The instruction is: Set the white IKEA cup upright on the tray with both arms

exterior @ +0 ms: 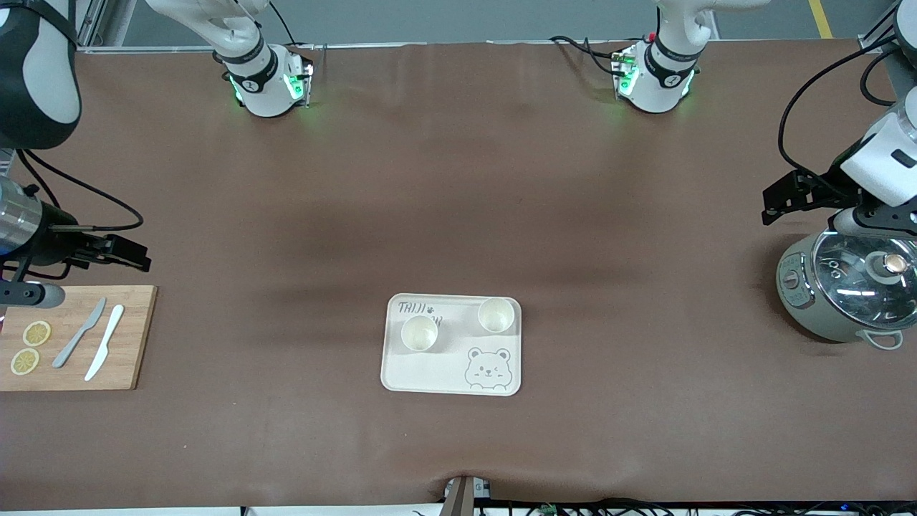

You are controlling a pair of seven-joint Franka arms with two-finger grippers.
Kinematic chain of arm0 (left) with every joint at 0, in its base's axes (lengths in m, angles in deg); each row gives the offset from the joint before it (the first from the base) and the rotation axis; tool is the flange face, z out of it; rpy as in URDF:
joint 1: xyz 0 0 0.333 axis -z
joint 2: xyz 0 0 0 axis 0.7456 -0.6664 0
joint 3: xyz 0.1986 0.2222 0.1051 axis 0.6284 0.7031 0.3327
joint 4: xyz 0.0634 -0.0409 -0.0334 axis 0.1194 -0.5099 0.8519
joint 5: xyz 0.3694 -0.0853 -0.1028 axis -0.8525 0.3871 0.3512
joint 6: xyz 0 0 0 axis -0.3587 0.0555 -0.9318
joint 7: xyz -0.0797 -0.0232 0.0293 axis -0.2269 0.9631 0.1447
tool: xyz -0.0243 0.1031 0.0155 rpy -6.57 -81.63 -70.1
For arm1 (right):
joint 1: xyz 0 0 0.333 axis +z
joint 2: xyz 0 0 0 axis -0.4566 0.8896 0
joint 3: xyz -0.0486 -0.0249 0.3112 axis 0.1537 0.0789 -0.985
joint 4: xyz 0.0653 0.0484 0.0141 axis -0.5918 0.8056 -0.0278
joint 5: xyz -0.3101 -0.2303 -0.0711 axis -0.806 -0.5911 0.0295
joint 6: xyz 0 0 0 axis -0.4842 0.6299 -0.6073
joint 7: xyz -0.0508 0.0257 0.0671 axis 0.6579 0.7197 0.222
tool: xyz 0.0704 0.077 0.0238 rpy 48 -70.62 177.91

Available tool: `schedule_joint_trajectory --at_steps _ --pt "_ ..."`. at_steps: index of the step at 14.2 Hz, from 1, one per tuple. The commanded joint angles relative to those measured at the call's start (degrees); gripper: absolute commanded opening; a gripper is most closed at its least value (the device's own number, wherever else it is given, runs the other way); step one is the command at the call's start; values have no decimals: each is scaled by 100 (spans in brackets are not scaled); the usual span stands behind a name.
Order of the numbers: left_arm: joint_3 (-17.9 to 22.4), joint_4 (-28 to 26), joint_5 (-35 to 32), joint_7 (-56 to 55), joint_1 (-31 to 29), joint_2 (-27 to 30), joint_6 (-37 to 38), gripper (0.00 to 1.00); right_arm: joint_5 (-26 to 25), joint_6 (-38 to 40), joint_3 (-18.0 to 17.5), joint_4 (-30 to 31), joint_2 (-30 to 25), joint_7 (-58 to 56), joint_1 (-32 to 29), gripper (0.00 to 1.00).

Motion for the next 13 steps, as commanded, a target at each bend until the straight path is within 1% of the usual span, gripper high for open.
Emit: schedule_joint_trajectory --at_steps 1,7,13 --pt "-14 71 53 102 -21 -26 -1 100 86 17 -82 134 -136 -59 -64 100" --pt "-14 71 53 102 -21 -26 -1 100 7 8 -74 134 -118 -129 -108 100" --pt "-14 71 53 102 -21 -43 -1 100 86 -10 -82 143 -118 -173 -152 100"
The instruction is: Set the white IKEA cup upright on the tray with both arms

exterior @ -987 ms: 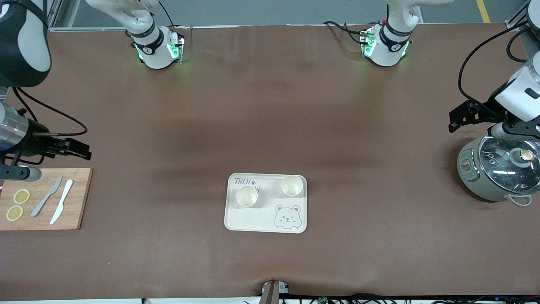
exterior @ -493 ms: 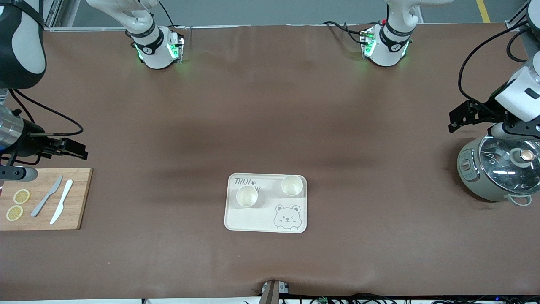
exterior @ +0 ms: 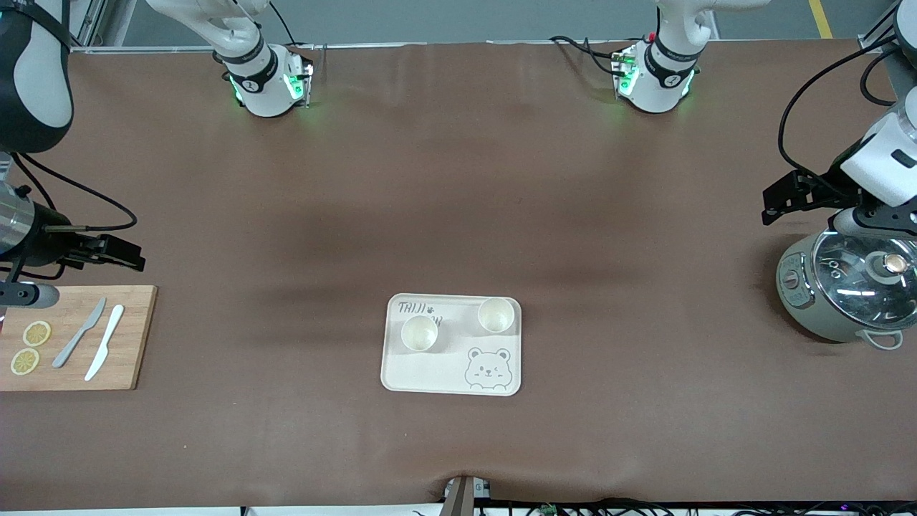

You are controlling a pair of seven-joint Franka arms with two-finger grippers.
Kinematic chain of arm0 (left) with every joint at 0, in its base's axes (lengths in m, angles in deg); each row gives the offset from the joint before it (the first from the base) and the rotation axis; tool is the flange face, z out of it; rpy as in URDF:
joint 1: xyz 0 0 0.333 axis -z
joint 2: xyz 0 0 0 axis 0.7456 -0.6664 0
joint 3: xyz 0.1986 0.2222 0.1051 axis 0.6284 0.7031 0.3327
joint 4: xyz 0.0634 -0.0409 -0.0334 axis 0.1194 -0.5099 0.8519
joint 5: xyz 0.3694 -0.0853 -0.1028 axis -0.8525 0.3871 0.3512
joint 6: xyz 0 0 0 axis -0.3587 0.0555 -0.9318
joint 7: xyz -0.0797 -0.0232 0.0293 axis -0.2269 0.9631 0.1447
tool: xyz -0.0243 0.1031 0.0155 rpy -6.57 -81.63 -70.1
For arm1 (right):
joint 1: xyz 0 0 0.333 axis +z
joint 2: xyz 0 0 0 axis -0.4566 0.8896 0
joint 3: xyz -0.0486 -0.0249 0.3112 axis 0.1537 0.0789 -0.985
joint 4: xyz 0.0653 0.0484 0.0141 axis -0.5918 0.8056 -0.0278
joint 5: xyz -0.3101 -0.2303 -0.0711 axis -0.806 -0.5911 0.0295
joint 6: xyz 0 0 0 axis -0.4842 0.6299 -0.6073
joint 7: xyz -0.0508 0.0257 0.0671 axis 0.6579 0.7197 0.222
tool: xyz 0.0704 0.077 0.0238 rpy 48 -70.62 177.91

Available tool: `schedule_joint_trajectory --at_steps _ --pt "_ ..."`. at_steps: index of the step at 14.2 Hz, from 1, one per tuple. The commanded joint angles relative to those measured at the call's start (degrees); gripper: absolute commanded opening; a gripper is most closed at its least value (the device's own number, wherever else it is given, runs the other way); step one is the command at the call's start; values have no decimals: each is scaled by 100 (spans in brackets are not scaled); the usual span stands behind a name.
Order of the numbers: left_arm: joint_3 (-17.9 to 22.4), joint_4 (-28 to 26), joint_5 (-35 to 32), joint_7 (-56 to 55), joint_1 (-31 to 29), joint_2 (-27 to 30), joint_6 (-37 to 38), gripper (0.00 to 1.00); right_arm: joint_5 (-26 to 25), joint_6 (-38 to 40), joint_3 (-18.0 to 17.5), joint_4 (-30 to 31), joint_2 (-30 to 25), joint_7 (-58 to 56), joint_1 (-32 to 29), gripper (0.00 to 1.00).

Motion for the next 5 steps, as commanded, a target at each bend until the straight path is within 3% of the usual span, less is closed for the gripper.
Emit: schedule_joint_trajectory --at_steps 1,5 --pt "-14 71 53 102 -21 -41 -1 100 87 -9 -68 112 -118 -71 -93 100" --pt "-14 71 53 102 -21 -50 -9 100 87 -9 -68 112 -127 -53 -67 100"
